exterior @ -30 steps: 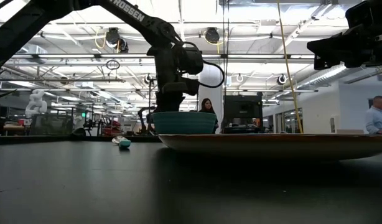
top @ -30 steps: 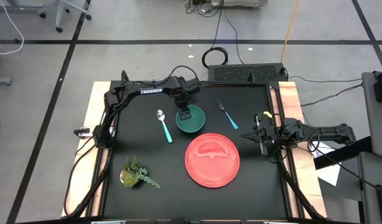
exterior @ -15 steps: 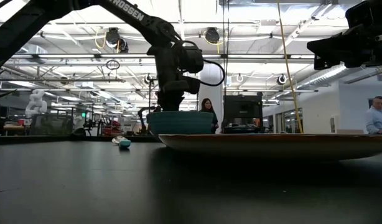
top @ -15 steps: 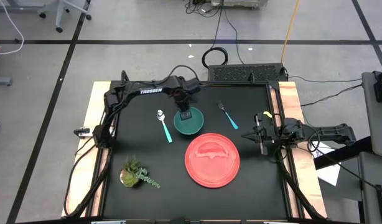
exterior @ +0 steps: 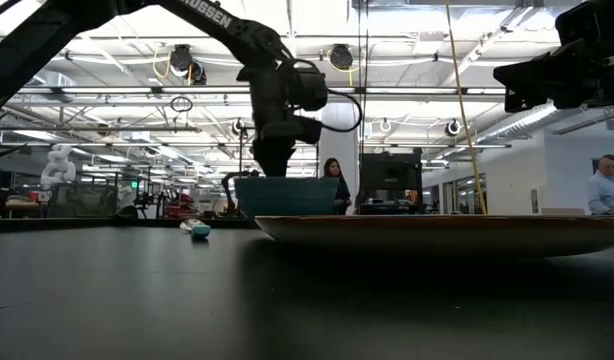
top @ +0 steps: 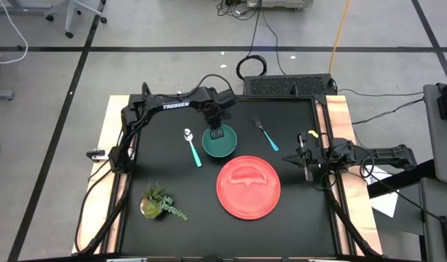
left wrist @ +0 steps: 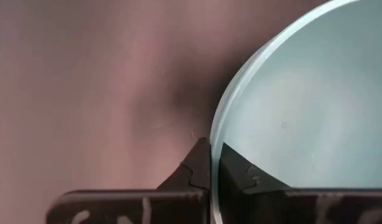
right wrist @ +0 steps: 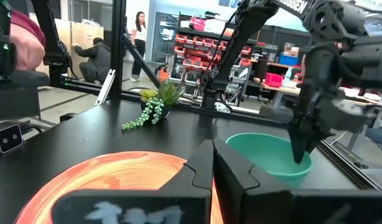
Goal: Pick and place plate/cup/fork/spoon on tray
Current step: Put the green bowl on top of the orange plate
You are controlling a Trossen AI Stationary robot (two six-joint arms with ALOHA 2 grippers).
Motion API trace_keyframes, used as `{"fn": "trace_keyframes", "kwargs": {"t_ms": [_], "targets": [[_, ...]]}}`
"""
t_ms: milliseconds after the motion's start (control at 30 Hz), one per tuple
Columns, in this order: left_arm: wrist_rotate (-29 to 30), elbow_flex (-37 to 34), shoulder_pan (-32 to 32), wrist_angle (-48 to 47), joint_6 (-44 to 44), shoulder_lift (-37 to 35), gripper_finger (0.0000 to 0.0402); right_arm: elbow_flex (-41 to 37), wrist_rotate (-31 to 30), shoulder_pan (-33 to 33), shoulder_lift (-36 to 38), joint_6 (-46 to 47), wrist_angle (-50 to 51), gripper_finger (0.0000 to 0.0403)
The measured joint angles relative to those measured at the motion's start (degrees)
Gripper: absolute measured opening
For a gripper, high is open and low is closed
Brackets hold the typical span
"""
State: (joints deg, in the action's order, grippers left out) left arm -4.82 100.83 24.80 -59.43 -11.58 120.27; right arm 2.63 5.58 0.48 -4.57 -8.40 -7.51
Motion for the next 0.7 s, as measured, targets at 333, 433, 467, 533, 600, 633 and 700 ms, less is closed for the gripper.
{"fn": "trace_keyframes", "kwargs": {"t_ms": [333, 433, 467, 533, 600, 633, 700], "targets": [[0.68, 8.30, -1.07, -3.80, -0.76, -0.04, 0.0004, 0.00, 0.00, -0.01, -0.01, 0.02, 0.00, 0.0000], [0.59, 8.38, -1.27, -4.06, -0.75, -0.04, 0.0005, 0.00, -0.01, -0.01, 0.01, 0.20, 0.02, 0.0000], [0.55, 8.38, -1.27, -4.28, -0.72, -0.04, 0.0004, 0.00, -0.01, 0.00, 0.01, 0.19, 0.02, 0.0000], [0.36, 8.38, -1.32, -4.61, -0.58, -0.04, 0.0003, 0.00, 0.00, -0.01, -0.01, 0.20, 0.02, 0.0000], [0.34, 8.38, -1.44, -5.03, -0.57, -0.04, 0.0005, 0.00, 0.00, -0.01, 0.00, 0.20, 0.02, 0.0000], [0.32, 8.38, -1.59, -5.34, -0.58, -0.04, 0.0005, 0.00, 0.00, -0.01, 0.01, 0.20, 0.02, 0.0000], [0.34, 8.38, -1.92, -6.58, -0.58, -0.04, 0.0004, 0.00, 0.00, -0.01, -0.01, 0.20, 0.02, 0.0000]]}}
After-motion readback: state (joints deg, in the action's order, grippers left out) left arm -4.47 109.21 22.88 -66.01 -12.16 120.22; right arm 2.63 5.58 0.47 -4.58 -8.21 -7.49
